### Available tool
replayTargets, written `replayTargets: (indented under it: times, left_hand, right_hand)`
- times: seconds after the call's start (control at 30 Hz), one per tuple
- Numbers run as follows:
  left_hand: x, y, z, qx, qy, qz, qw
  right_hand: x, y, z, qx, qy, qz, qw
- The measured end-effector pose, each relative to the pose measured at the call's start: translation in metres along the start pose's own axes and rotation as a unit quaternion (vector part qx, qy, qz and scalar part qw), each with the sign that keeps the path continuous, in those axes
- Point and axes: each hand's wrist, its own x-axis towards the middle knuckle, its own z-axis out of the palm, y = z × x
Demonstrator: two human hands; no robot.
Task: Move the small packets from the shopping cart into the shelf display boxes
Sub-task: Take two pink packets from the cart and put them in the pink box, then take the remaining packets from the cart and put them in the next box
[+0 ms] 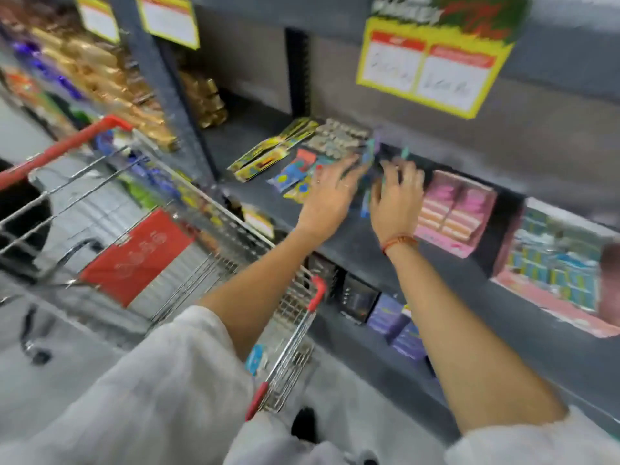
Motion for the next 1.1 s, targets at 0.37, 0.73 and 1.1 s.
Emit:
replayTargets:
  times: [0.37,0.73,1.1]
  left_hand:
    - [-0.235,-0.126,-0.079,0.081,-0.061,-0.411,0.906]
    - [-0.35,-0.148,0.02,0.013,-0.319,-0.708,0.63]
    - [-0.412,-0.177,0.068,0.019,-0.36,-0.767,0.531]
  right_hand:
    - [-0.154,-0.16,0.129,0.092,-0.397,-0.114,0.906]
    - [-0.274,-0.119,0.214,-0.026,-0.699,-0.149,0.699]
    - [-0.333,-0.123,0.265,-0.097,-0.722,-0.38,0.57]
